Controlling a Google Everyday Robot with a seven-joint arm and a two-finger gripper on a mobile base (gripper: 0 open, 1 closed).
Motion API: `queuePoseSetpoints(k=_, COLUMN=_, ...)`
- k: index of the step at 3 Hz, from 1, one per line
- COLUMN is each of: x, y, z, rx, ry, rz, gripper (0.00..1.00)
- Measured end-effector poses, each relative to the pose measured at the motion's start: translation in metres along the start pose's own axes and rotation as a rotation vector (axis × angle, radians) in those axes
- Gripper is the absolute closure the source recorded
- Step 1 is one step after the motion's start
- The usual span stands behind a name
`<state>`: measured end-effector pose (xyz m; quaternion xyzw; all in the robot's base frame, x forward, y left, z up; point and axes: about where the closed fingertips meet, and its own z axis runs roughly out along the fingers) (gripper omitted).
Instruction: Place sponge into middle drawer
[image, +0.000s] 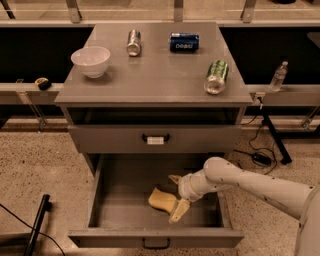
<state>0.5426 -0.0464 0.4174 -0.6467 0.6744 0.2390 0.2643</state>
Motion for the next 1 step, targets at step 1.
queuePoseSetpoints(k=1, x=-0.0286, y=0.0105, z=-0.0349, rx=0.066, ry=-0.019, rz=-0.051, gripper=0.00)
